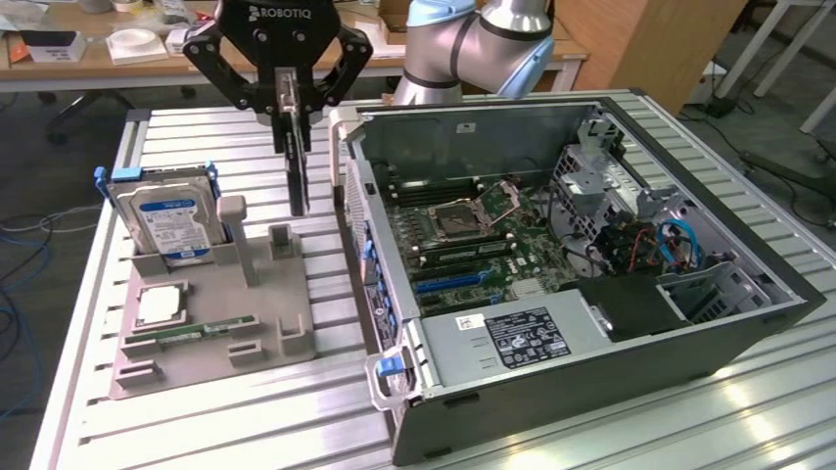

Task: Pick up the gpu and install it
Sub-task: 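Pick up the gpu and move the gpu toward the slot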

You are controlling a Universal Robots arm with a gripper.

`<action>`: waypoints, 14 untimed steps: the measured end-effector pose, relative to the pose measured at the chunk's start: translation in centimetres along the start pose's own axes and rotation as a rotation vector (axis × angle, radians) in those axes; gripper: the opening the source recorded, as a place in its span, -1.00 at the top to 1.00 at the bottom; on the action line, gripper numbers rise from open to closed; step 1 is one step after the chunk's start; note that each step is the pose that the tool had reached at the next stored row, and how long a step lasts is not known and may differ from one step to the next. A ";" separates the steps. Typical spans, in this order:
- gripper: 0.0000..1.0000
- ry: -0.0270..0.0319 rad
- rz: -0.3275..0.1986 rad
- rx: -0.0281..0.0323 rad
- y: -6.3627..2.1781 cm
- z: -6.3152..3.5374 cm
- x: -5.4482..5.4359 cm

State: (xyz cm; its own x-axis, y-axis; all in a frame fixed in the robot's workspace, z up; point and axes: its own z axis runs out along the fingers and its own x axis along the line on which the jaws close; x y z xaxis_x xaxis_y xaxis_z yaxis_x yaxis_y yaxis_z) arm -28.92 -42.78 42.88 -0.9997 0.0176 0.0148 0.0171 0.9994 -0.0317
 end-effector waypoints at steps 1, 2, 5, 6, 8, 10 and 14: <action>0.47 0.0000 0.000 0.0000 0.00 0.00 0.0; 0.47 0.0000 0.000 0.0001 0.01 0.00 -0.1; 0.47 0.0001 0.000 0.0001 0.01 0.03 -0.6; 0.47 -0.0001 0.000 0.0000 0.02 0.05 -0.7; 0.47 0.0000 0.000 0.0000 0.02 0.05 -1.0; 0.47 0.0000 0.000 0.0000 0.02 0.06 -1.1; 0.47 0.0000 0.000 0.0000 0.03 0.06 -1.6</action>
State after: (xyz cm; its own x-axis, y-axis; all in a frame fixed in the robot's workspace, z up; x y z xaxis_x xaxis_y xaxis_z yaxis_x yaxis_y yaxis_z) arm -27.36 -42.78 42.80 -0.9997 0.0176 0.0148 0.0171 0.9994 -0.0317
